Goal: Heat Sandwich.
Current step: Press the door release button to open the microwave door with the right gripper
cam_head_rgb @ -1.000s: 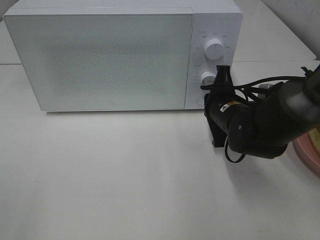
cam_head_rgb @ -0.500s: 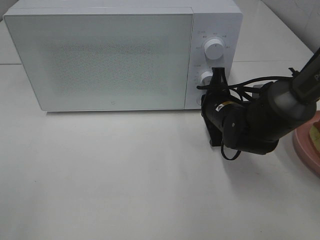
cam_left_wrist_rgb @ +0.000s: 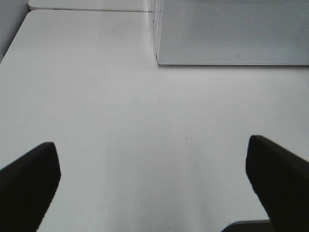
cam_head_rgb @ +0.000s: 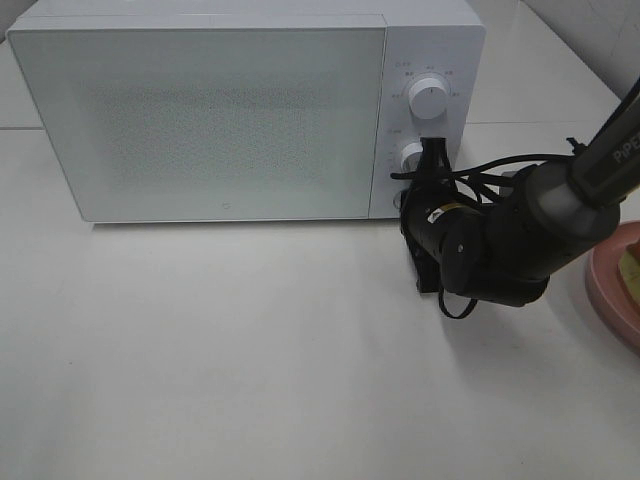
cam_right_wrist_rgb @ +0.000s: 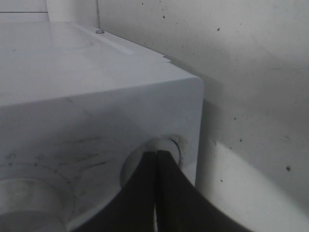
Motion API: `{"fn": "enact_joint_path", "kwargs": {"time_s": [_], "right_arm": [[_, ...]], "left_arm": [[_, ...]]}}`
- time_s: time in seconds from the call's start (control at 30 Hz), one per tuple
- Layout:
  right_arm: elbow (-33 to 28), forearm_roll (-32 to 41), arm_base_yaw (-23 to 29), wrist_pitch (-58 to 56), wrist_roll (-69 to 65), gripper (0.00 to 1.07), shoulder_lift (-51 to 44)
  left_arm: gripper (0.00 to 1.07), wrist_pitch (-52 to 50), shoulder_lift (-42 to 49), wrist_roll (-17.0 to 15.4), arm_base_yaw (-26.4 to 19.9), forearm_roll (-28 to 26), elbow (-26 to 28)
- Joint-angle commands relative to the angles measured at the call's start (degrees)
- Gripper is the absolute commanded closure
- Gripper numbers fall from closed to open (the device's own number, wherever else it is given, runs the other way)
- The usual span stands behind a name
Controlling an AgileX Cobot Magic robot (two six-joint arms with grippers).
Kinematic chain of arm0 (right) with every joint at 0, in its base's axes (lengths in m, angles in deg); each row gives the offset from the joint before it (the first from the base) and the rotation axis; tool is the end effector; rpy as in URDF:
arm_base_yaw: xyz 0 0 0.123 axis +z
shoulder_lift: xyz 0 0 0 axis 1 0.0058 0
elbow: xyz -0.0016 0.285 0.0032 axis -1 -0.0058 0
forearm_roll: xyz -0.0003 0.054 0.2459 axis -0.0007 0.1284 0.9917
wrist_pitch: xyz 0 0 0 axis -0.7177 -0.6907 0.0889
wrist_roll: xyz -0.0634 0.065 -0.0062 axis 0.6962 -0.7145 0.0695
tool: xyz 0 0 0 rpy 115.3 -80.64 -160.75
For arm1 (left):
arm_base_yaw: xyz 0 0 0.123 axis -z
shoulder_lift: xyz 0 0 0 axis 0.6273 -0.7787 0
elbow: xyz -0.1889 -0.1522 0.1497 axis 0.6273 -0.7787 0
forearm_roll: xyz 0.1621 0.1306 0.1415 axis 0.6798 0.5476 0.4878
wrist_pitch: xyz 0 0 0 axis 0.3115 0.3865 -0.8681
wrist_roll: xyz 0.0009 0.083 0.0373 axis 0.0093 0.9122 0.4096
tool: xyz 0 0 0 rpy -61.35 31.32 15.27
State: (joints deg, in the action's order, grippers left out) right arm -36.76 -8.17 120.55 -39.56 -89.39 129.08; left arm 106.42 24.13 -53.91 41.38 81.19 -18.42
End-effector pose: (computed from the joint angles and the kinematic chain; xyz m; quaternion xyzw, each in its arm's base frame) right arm 0.3368 0.1548 0.0820 0.5714 0.6043 0.3980 0.3871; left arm -0.0083 -0.0035 0.2815 0.0107 0.8496 -0.0414 0.5257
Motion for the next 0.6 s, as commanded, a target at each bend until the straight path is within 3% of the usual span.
{"fn": "enact_joint_path", "kwargs": {"time_s": [0.03, 0.6], "right_arm": [[0.5, -2.2, -0.2, 2.2, -1.6, 1.07, -0.3], [2.8, -2.6, -0.2, 7.4, -1.4, 1.07, 0.5]], "left_arm": [[0.06, -0.3, 1.1, 0.0, -0.2, -0.2, 0.0], [0.06, -0.3, 1.1, 0.0, -0.2, -0.2, 0.0]]}}
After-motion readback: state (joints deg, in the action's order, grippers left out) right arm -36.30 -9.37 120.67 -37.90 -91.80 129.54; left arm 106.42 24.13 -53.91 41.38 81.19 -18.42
